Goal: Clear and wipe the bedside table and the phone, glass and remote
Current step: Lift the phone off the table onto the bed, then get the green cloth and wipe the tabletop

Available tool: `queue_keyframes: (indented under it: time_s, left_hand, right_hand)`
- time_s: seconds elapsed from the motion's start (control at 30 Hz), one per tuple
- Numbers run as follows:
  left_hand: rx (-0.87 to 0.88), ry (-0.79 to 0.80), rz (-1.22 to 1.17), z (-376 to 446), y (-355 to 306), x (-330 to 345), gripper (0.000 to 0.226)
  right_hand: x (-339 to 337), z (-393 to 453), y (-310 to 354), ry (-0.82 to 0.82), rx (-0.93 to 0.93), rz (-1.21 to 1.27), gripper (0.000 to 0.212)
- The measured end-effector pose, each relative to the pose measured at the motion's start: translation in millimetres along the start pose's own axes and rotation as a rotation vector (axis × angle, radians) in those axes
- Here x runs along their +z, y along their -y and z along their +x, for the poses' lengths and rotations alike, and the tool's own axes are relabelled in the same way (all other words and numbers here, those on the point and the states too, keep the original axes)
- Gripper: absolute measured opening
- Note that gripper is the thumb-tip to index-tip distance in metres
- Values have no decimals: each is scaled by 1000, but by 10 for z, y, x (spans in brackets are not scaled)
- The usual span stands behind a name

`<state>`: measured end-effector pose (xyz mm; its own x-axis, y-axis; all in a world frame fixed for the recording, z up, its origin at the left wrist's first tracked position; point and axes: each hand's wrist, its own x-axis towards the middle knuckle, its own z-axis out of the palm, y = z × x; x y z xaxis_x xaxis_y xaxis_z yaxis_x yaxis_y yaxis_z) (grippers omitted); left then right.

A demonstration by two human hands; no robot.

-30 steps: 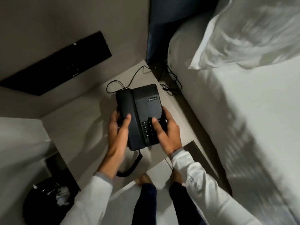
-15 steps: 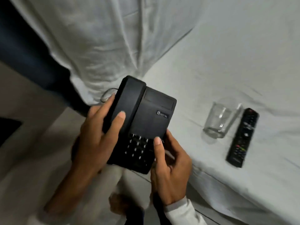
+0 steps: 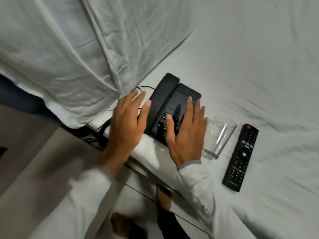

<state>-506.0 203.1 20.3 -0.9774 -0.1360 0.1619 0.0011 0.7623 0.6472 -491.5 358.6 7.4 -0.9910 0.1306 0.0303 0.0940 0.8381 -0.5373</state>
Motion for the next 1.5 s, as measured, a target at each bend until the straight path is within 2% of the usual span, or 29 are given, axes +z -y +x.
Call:
queue_keyframes:
  time_s: [0.07, 0.13, 0.27, 0.4, 0.6, 0.77, 0.97, 1.03, 1.07, 1.1, 1.17, 1.23, 1.3, 1.37, 1.43, 1.5]
  left_hand:
    - [78, -164, 358, -474, 153, -304, 51]
    - [-35, -226, 662, -1048, 413, -653, 62]
    - [-382, -147, 925, -2152, 779, -1154, 70]
    - [-656, -194, 1001, -3094, 852, -1626, 73]
    - [-1097, -392, 1062, -4920, 340, -2260, 77]
    - [-1374, -560, 1081, -6346, -522, -2243, 75]
    - [-1674, -666, 979, -7633, -1415, -1869, 70]
    - [-1769, -776, 867, -7855, -1571, -1831, 64]
    - [-1819, -851, 797, -7991, -1637, -1811, 60]
    - [-1847, -911, 726, -8085, -1671, -1816, 55]
    - [-1850, -933, 600, -8235, -1676, -1814, 50]
    - [-1835, -824, 525, -8349, -1665, -1763, 59]
    - [-1843, -665, 509, -8410, -1639, -1680, 77]
    - [-1847, -560, 534, -8453, -1628, -1576, 78]
    - [-1822, -558, 637, -8517, -1632, -1468, 67]
    - [-1767, -612, 766, -8557, -1637, -1375, 56]
  right_hand:
    - [-5, -61, 53, -57, -255, -208, 78]
    - [84, -147, 201, -39, -473, -275, 82]
    - [340, -549, 631, 62, -784, -255, 86]
    - [522, -1189, 1294, 186, -1058, -184, 88]
    - [494, -3002, 2110, 332, -1501, 2, 91]
    - [183, -4694, 1945, 484, -1778, 171, 87]
    - [-325, -6192, 1292, 763, -1927, 252, 86]
    - [-458, -6498, 1149, 1006, -1848, 340, 81]
    - [-531, -6690, 1088, 1199, -1720, 388, 75]
    - [-584, -6840, 1062, 1384, -1519, 424, 65]
    - [-653, -7102, 1094, 1627, -1016, 412, 48]
    - [-636, -7339, 1141, 1778, -547, 266, 53]
    - [-600, -7504, 1173, 1834, -314, 156, 61]
    - [-551, -7612, 1158, 1792, -256, 132, 61]
    - [-493, -7667, 1107, 1736, -218, 173, 56]
    - [-442, -7674, 1057, 1691, -257, 230, 48]
